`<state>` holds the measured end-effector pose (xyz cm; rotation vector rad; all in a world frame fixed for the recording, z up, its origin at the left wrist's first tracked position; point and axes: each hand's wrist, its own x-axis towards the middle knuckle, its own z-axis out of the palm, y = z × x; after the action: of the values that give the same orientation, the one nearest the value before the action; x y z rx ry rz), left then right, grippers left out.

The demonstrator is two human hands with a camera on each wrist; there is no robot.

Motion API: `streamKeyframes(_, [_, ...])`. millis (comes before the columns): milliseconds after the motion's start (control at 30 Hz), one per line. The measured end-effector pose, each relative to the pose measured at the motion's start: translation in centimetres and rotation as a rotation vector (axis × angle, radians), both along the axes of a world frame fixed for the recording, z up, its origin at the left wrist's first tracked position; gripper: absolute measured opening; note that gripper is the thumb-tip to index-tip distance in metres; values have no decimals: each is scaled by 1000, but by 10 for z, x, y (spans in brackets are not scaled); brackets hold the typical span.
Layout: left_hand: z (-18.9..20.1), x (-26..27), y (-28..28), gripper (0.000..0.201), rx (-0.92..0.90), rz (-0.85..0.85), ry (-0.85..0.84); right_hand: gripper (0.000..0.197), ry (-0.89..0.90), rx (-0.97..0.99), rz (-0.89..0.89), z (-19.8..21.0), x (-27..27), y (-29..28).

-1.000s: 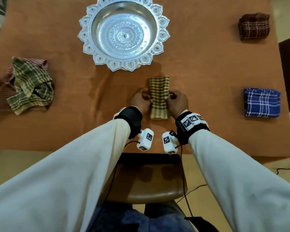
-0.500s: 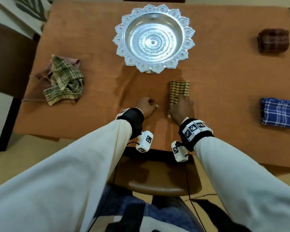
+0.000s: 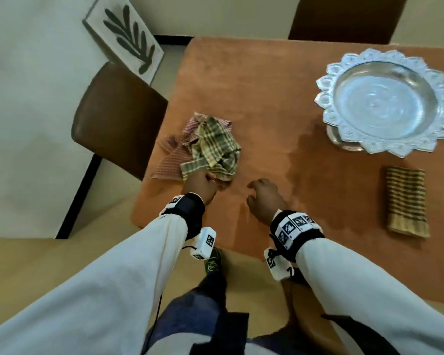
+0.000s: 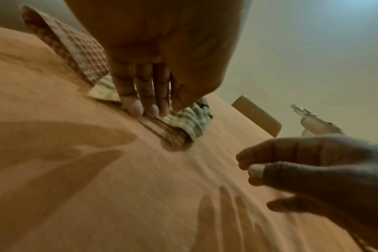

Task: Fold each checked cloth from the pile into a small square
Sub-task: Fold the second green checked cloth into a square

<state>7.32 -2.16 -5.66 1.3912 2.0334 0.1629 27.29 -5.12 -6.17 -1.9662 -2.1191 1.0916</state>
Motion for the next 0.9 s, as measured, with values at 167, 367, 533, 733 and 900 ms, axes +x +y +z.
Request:
streamKeyframes(167, [-9,-58,23,16,61,-67,92,47,45,164,-209,-1,-67,46])
streamKeyframes(367, [-23,-76,36,82,28,-175,177,76,12,125,-246,-4,-77,107])
streamKeyframes(533, [-25,-90,58,105,-38,-331,200,23,109,99,-223,-3,-75,119])
streamKeyframes(733, [-24,-109,101,116,-77,-577,253,26,461,512,-617,15,-67,89])
streamKeyframes(900, [-28,-109,123,81,-65,-720,278,22,604,620,-627,19,-67,73])
